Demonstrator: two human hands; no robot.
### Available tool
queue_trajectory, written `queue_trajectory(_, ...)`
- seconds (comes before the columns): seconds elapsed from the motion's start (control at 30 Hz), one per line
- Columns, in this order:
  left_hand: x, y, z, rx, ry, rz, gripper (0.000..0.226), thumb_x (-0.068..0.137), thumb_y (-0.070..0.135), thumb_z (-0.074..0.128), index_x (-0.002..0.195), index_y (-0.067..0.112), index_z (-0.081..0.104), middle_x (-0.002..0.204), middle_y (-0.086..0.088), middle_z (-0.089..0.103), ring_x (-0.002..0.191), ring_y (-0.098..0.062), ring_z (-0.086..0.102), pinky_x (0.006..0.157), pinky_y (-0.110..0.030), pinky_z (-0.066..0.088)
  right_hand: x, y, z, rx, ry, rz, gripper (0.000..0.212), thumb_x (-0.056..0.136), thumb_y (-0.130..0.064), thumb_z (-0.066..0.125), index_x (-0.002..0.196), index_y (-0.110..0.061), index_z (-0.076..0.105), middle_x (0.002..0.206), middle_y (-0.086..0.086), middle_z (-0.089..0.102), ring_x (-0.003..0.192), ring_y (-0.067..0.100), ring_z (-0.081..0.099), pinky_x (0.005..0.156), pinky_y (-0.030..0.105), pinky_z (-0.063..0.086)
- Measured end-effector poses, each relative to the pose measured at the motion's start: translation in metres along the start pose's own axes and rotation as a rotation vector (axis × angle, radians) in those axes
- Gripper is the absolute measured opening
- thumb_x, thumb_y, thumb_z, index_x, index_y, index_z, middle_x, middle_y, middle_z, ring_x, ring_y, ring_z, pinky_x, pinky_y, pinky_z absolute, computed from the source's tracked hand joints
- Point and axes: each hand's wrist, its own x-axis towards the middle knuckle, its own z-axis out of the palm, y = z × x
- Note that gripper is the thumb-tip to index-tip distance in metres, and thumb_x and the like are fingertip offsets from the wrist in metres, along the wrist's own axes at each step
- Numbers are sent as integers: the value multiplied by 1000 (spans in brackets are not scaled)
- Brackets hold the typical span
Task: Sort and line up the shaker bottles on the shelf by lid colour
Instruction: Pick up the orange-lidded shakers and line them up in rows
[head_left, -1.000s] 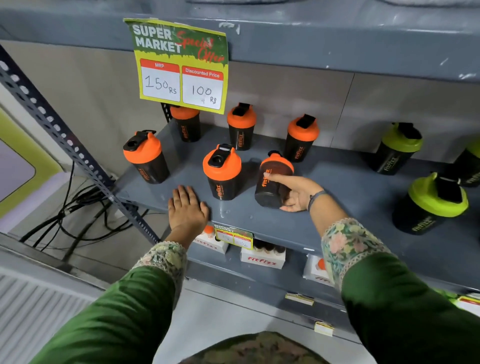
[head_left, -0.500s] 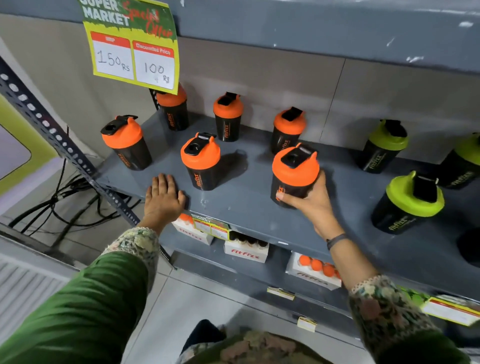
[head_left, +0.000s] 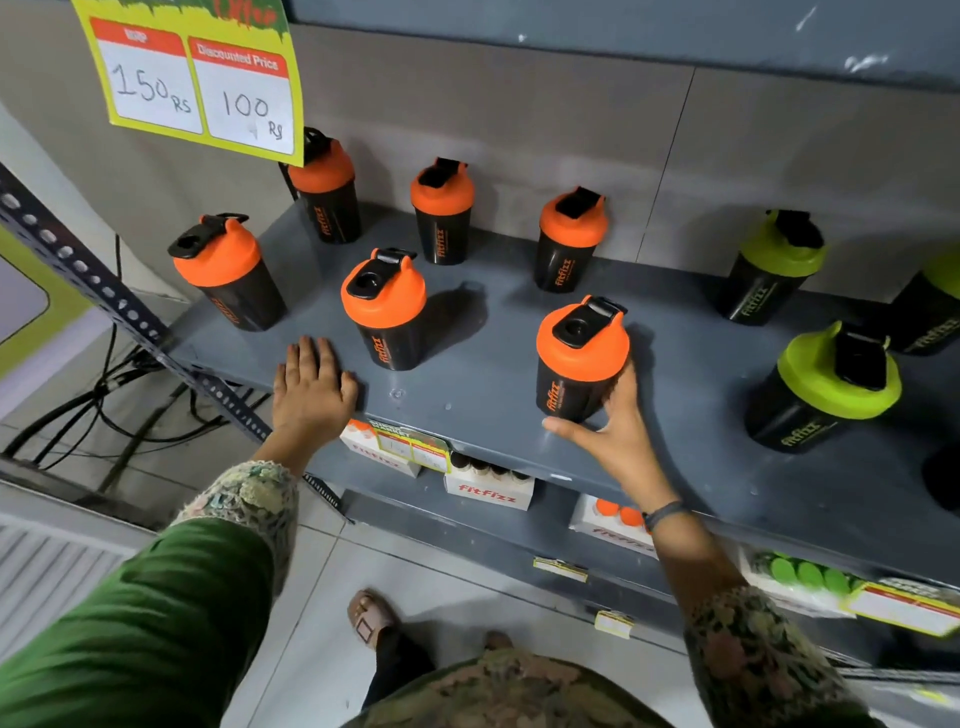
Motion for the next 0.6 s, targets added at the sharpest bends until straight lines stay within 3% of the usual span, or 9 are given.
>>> queue_trajectory(0.13,0,1,1,0,20,7,61,97,34,25,147,8,3,157,-18,-1,144,-30,-3,118,-42,0,5,1,2,18,93,77,78,58,-29,83,124,-29,42,124,-8,58,119,15,56,104,44,45)
queue_trajectory(0.27,0,0,2,3,30,6,61,96,35,26,147,8,3,157,-18,-1,144,-30,-2,117,-42,-1,7,-15,10,136,123,105,55,66,-7,80,112,-16,51,112,0,65,99,9,64,94,34,52)
queue_trajectory(0.37,-1,0,2,1,38,9,61,97,35,25,147,9,2,157,-17,-1,144,-30,-2,117,-42,-1,-1,-33,16,278,28,182,38,73,-9,74,107,-20,60,113,7,69,92,8,68,87,26,55)
queue_trajectory(0.47,-2,1,1,-3,34,8,61,96,35,25,147,8,2,157,-18,-1,144,-30,-2,117,-42,0,-15,-54,21,363,-97,309,42,73,-24,74,113,-17,63,117,8,70,104,18,67,98,42,50)
queue_trajectory(0.6,-3,1,0,1,27,11,61,97,35,25,147,8,2,157,-18,-1,144,-30,-3,118,-43,-1,-38,-97,22,428,-178,362,47,65,-33,76,107,-16,65,114,9,71,104,24,68,98,44,50)
